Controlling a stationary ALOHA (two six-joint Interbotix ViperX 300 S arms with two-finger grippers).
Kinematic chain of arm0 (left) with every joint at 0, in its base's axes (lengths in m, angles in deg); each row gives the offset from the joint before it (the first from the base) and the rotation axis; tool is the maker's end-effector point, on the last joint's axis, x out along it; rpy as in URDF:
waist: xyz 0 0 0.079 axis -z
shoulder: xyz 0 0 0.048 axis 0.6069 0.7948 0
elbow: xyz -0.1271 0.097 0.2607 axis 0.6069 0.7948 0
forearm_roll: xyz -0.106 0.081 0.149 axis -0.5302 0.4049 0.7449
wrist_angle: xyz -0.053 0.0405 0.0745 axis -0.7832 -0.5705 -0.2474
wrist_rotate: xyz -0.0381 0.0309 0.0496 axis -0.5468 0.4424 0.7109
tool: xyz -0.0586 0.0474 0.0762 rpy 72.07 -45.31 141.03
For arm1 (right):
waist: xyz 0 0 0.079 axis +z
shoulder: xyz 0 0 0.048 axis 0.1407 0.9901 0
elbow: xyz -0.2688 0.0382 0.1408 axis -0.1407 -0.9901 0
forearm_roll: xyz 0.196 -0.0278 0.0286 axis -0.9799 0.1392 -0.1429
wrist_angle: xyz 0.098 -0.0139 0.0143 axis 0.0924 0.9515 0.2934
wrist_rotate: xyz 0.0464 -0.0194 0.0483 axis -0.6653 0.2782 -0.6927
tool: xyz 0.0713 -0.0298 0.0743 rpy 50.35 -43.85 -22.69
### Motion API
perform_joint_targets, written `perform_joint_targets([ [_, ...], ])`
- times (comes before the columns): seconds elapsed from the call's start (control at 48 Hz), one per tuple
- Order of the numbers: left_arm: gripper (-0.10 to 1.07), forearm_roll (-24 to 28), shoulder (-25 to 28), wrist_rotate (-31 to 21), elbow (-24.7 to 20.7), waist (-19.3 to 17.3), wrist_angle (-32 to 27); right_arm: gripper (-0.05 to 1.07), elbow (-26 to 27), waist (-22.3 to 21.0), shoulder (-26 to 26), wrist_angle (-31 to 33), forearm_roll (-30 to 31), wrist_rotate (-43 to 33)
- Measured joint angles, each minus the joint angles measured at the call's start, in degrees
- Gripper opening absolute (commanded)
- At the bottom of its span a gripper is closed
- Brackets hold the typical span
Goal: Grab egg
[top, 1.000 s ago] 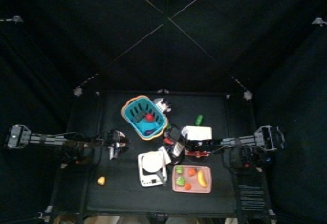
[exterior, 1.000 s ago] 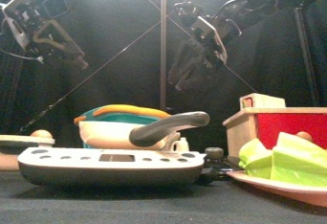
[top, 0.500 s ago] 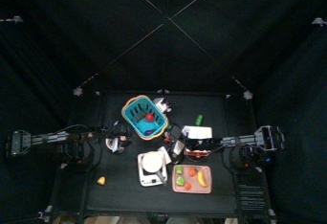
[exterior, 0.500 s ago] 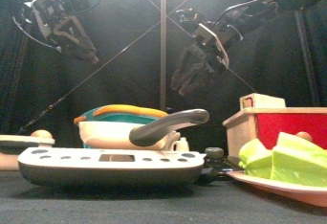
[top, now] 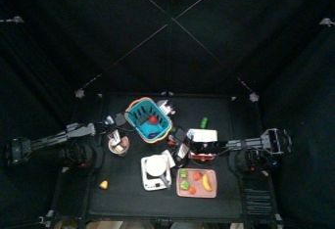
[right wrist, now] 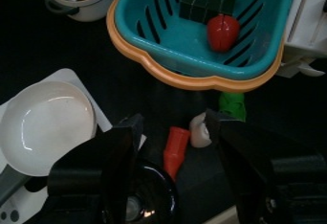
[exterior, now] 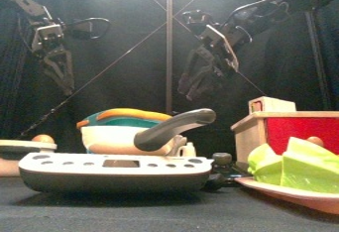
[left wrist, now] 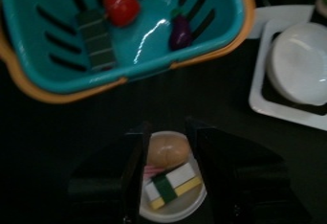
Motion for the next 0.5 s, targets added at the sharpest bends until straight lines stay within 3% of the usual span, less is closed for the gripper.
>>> perform_joint_targets([
  [0.125,0.76,7.1,0.0,-13.8,1.8,7.6,-2.1,0.89,0.0,0.0,0.0,0.1,-0.1,-0.1],
  [0.25,0.76,9.4,0.3,-26.7,3.6,12.2,-2.5,0.89,0.0,0.0,0.0,0.0,-0.1,-0.1],
  [0.5,0.76,12.1,0.7,-53.1,5.7,13.7,-4.0,0.89,-0.1,0.0,0.0,0.0,-0.1,-0.1],
])
